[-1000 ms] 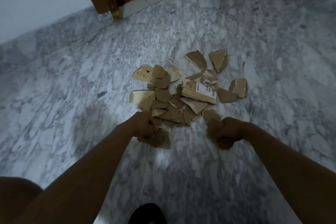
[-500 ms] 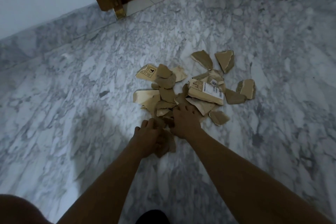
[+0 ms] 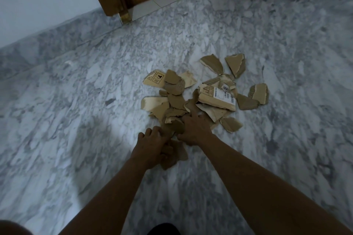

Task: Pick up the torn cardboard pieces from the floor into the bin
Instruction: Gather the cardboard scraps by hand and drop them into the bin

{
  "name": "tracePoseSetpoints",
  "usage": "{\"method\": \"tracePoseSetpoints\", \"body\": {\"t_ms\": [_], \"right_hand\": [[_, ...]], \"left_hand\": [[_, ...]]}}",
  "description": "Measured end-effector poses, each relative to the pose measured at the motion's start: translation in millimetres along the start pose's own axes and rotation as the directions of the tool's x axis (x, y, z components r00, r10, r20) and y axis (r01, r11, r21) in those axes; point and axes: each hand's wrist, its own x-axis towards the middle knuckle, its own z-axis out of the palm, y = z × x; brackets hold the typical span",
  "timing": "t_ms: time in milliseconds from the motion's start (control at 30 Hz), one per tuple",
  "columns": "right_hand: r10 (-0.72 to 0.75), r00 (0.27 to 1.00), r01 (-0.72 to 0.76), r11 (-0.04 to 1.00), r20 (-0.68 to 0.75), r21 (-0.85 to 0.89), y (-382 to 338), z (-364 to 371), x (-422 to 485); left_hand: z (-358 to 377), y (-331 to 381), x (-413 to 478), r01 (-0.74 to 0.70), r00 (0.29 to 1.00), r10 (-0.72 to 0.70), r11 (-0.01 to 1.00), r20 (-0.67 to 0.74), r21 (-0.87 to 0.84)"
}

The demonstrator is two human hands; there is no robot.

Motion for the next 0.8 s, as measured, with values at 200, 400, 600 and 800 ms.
{"method": "tracePoseSetpoints", "body": {"t_ms": [200, 400, 600, 800], "right_hand": [[0.046, 0.998, -0.046, 0.999, -0.03, 0.01, -4.9, 10.5, -5.2], [0.044, 0.998, -0.045, 0.999, -0.052, -0.01, -1.8, 10.3, 2.2], [0.018, 0.999, -0.002, 0.945, -0.044, 0.326, -2.5, 2.9, -2.5], [0.183, 0.883, -0.288, 0.938, 0.432, 0.192, 34.4, -64.3, -24.5]], "left_hand": [[-4.3, 2.7, -8.4, 0.008, 1.0, -0.01, 0.998, -0.019, -0.069], [-4.7, 4.1, -4.2, -0.01, 0.998, 0.018, 0.99, 0.054, -0.137], [-13.2, 6.2, 3.2, 0.022, 0.985, -0.013, 0.998, 0.173, -0.053], [-19.8, 7.7, 11.3, 0.078, 0.922, 0.011, 0.974, 0.387, -0.215]]}}
